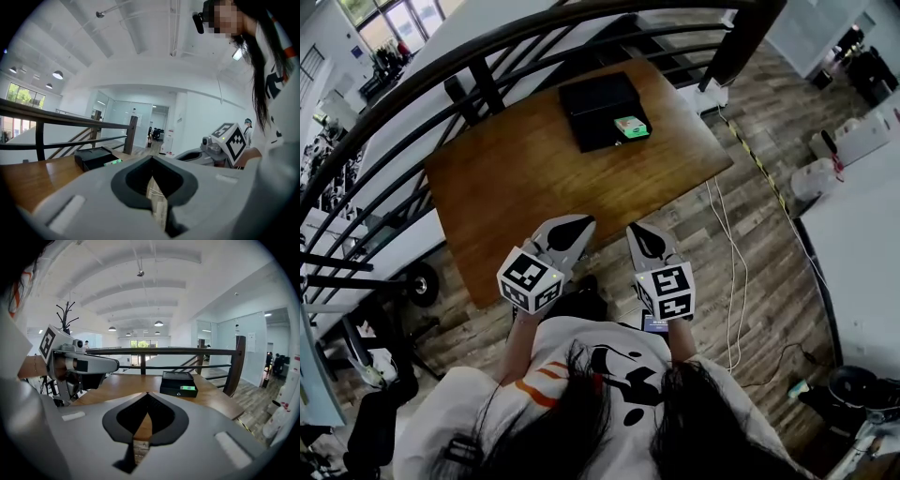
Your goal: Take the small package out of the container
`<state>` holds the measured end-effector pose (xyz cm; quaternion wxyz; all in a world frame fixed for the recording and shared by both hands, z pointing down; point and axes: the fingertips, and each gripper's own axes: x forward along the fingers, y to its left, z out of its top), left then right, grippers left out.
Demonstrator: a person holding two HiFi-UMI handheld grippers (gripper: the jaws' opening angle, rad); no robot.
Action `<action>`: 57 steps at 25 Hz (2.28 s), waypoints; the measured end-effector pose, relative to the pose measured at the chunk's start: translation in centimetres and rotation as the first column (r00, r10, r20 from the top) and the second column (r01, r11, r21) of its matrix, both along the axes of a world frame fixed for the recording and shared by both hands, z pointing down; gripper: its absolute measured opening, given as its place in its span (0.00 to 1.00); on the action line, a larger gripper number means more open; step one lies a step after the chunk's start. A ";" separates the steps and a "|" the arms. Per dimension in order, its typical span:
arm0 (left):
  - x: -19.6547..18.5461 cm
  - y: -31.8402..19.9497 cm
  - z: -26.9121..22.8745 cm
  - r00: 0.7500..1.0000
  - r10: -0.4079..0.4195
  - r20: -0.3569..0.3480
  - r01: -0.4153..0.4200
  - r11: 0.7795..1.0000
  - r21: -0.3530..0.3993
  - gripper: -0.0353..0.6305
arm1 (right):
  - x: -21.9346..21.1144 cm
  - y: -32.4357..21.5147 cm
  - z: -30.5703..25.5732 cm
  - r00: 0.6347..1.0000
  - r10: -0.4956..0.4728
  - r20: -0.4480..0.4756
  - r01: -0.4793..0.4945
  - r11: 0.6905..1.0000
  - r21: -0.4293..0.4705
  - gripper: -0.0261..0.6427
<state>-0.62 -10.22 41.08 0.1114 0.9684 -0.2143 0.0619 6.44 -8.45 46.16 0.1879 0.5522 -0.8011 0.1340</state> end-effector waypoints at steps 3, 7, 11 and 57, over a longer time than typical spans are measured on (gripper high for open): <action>-0.2 -1.3 -0.1 1.000 0.014 -0.012 -0.014 1.000 -0.002 0.05 | -0.3 -1.4 -0.4 1.000 0.007 -0.009 -0.007 1.000 0.009 0.07; -0.4 -2.9 -0.1 0.999 0.039 -0.023 -0.039 0.999 -0.004 0.05 | -0.5 -2.8 -0.5 0.999 0.024 -0.028 -0.024 1.000 0.004 0.07; -0.5 -4.2 0.1 0.997 0.068 -0.027 -0.068 0.998 -0.006 0.05 | 0.0 -4.1 -0.6 0.997 0.066 -0.037 -0.065 0.998 0.006 0.08; 3.4 -17.5 2.3 0.996 -0.090 0.009 0.091 0.992 -0.086 0.05 | 6.2 -20.6 4.2 0.980 -0.129 -0.151 0.117 0.989 -0.087 0.19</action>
